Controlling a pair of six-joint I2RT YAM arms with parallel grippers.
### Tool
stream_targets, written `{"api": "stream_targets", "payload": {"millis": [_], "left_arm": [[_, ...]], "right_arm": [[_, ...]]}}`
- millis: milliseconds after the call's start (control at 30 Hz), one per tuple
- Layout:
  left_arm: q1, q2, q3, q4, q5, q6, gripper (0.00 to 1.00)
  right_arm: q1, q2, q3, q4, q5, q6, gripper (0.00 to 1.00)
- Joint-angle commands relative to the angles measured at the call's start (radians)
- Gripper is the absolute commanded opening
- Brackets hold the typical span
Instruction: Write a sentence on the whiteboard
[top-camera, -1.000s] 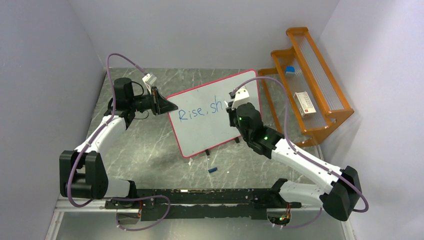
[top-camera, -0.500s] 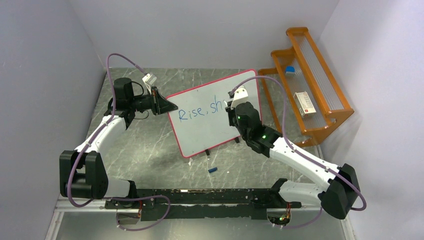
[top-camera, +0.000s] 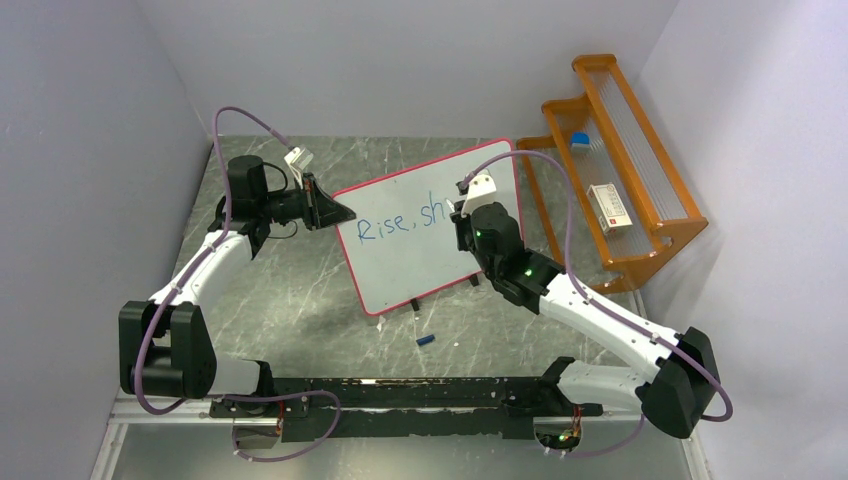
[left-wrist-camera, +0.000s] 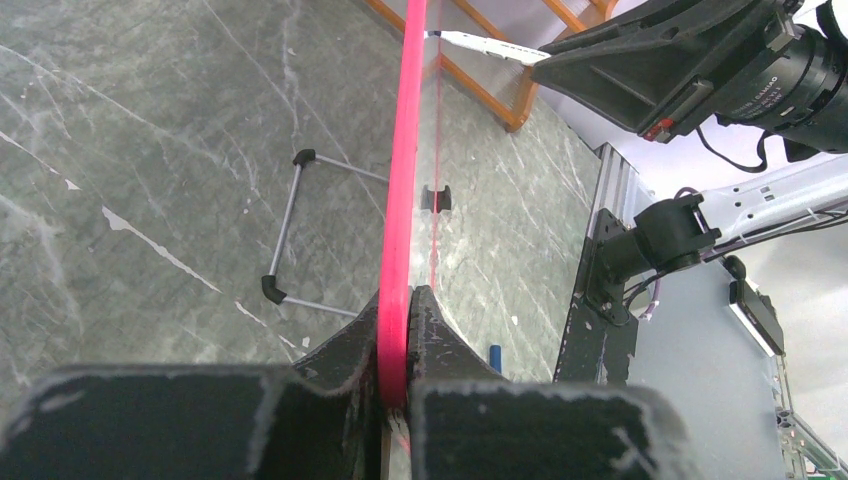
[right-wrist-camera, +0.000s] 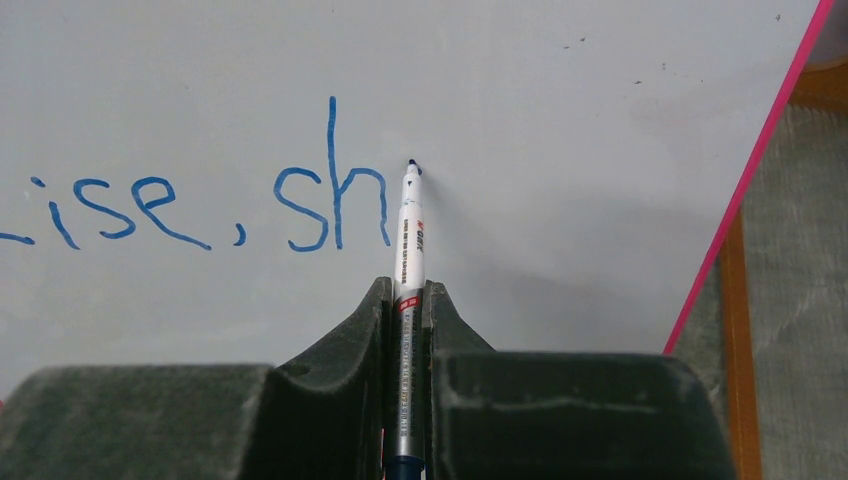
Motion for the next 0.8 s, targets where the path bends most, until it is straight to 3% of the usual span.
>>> {"api": "stream_targets", "payload": {"millis": [0,767], "left_arm": [[-0.026,0.033,-0.019,-0.097,-0.088,0.108,0.05],[-0.026,0.035,-0.017,-0.105,-0.096,0.112,0.05]], "right_arm": [[-0.008,0.001,0.023,0.006,0.023,0.000,0.00],[-0.010,-0.065,-0.024,-0.050,-0.007,0.033,0.00]]}}
